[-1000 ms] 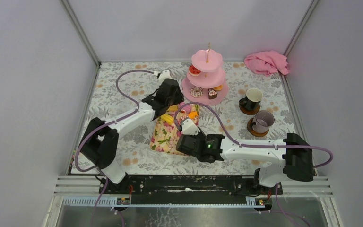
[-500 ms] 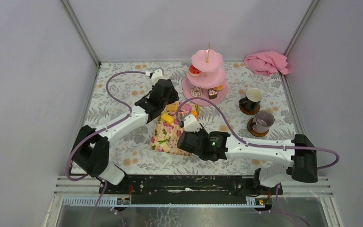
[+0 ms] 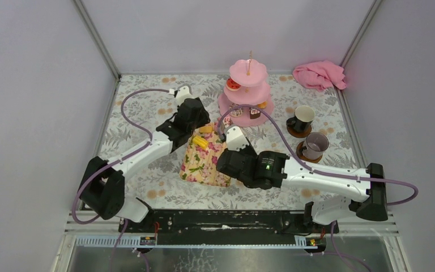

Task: Serve the afternoon tea
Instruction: Place the desert on the desert table.

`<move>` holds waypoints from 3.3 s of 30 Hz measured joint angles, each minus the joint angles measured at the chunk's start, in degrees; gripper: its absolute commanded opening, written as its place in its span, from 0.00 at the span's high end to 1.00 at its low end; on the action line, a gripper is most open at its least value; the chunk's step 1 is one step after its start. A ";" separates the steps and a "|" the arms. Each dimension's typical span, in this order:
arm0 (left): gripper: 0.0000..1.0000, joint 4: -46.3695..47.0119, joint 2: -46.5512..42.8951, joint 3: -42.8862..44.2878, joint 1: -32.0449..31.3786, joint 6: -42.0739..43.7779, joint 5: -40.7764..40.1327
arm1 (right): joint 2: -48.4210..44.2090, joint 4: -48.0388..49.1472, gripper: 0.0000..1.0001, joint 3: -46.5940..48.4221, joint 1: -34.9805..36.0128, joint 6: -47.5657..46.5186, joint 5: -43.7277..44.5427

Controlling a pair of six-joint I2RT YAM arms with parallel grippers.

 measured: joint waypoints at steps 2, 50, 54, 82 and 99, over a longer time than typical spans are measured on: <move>0.51 0.00 -0.74 -0.63 0.11 0.00 -0.09 | 0.00 -1.09 1.00 1.42 0.00 0.02 1.40; 0.52 0.48 -3.58 -3.34 0.37 -0.83 2.01 | 6.03 -4.46 1.00 13.03 -28.48 -8.39 -3.63; 0.52 0.57 -3.43 -3.34 0.39 -0.90 2.23 | 6.91 -4.02 1.00 14.75 -29.73 -9.18 -4.68; 0.52 1.79 -1.20 -3.34 0.83 -1.07 2.71 | 10.62 0.46 1.00 16.87 -36.30 -11.69 -11.13; 0.52 2.67 0.81 -3.34 1.27 -1.07 2.91 | 12.83 2.25 1.00 16.87 -38.18 -12.52 -12.04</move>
